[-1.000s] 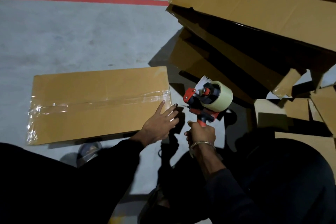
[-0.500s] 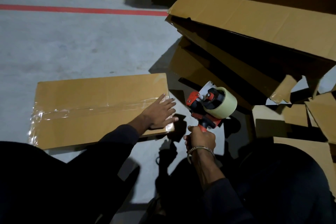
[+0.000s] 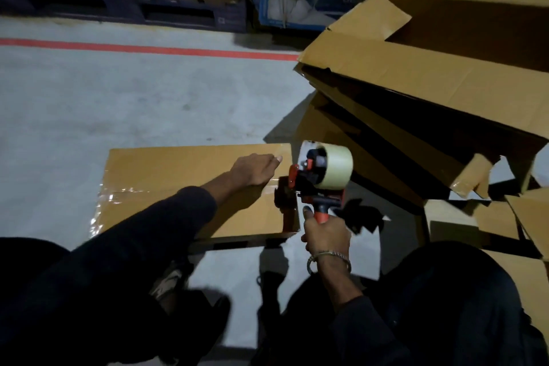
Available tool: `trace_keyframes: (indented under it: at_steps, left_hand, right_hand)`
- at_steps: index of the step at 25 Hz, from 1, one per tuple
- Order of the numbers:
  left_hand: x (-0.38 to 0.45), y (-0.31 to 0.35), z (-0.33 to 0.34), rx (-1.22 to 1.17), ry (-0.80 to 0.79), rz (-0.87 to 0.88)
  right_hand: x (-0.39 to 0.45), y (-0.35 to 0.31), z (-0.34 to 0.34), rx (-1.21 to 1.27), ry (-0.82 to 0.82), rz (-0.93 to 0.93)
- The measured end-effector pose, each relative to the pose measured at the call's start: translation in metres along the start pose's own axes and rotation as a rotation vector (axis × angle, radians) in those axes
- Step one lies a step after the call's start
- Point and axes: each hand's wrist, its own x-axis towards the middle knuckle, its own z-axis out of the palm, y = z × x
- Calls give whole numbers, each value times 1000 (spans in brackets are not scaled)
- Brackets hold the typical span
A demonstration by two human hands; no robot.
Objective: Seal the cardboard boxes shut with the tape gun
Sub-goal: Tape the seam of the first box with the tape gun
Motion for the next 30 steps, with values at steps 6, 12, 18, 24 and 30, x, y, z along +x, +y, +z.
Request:
trace_keyframes:
  at_steps: [6,12,18,24,30]
  left_hand:
    - [-148,-64,-79,327,-307,-156]
    - [-262,-135,-72,330,-476,-377]
    - [-281,-180,-79,117,-411,-460]
    - [-306,-285,-159,-124,120,-626]
    - [-308,-376,-130,-242,364,-588]
  right_hand:
    - [-67,-43,18,-297,-59,-342]
    - [-94,-33,77,-457,-75,-538]
    - [-96,-35,142,-617,-40,-641]
    - [-197,-42,308,-573,-342,-733]
    - [-278,-24,483,-755,-552,-644]
